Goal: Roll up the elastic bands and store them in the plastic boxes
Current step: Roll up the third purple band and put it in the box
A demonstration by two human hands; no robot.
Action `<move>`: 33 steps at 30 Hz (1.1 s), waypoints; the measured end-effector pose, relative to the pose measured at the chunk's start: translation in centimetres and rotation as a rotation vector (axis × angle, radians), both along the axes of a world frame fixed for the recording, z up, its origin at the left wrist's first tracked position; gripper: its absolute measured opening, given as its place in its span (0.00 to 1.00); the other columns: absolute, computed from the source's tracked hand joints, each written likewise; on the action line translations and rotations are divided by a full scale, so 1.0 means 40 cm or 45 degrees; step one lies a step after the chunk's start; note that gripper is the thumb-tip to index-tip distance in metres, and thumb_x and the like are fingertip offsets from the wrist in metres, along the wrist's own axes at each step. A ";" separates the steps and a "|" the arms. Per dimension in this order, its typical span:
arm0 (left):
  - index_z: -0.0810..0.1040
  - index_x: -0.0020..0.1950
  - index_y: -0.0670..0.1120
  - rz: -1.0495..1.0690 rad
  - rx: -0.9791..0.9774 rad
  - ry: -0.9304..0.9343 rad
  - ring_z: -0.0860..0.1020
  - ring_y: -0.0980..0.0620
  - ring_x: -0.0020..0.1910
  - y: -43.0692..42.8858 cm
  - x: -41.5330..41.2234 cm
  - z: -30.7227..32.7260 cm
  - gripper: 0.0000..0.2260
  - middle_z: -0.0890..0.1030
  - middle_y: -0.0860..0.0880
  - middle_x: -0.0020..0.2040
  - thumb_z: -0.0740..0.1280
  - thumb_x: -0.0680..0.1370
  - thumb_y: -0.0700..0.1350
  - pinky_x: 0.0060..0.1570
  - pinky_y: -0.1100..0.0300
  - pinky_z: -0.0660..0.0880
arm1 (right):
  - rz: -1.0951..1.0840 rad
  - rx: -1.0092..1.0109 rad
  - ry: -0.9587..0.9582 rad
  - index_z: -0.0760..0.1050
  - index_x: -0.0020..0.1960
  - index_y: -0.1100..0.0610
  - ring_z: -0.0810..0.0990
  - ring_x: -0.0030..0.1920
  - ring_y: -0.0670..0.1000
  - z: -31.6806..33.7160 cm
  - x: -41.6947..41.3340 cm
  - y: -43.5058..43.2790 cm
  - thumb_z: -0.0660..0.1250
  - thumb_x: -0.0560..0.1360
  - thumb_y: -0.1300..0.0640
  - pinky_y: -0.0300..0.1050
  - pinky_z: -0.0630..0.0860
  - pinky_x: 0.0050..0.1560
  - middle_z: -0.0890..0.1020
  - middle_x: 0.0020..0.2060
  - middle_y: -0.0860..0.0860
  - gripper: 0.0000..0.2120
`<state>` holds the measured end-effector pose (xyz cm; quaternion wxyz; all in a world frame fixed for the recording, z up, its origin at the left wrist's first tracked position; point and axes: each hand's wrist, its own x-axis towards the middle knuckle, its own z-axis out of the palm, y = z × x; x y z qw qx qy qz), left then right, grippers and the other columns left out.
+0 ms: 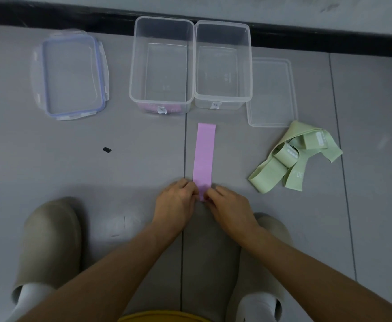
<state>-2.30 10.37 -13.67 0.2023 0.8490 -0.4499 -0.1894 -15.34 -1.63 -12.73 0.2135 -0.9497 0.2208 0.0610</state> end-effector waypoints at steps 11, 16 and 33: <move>0.79 0.41 0.47 -0.204 -0.198 -0.192 0.76 0.45 0.38 -0.001 0.023 -0.001 0.06 0.78 0.48 0.41 0.67 0.75 0.48 0.36 0.53 0.75 | -0.182 0.208 -0.028 0.77 0.48 0.50 0.78 0.45 0.51 -0.010 0.023 -0.014 0.63 0.78 0.45 0.51 0.78 0.44 0.80 0.45 0.48 0.09; 0.79 0.40 0.48 -0.171 -0.155 -0.183 0.76 0.46 0.36 -0.021 0.035 -0.008 0.07 0.78 0.49 0.39 0.69 0.74 0.50 0.36 0.52 0.75 | -0.197 0.183 -0.129 0.74 0.47 0.52 0.78 0.42 0.51 0.008 0.026 -0.016 0.67 0.77 0.52 0.47 0.75 0.39 0.79 0.45 0.49 0.04; 0.79 0.40 0.47 -0.182 -0.268 -0.320 0.76 0.45 0.37 -0.018 0.048 -0.011 0.14 0.77 0.48 0.39 0.65 0.79 0.54 0.35 0.52 0.74 | -0.145 0.205 0.031 0.75 0.48 0.49 0.78 0.47 0.50 -0.003 0.050 -0.057 0.64 0.78 0.44 0.47 0.76 0.46 0.79 0.46 0.47 0.09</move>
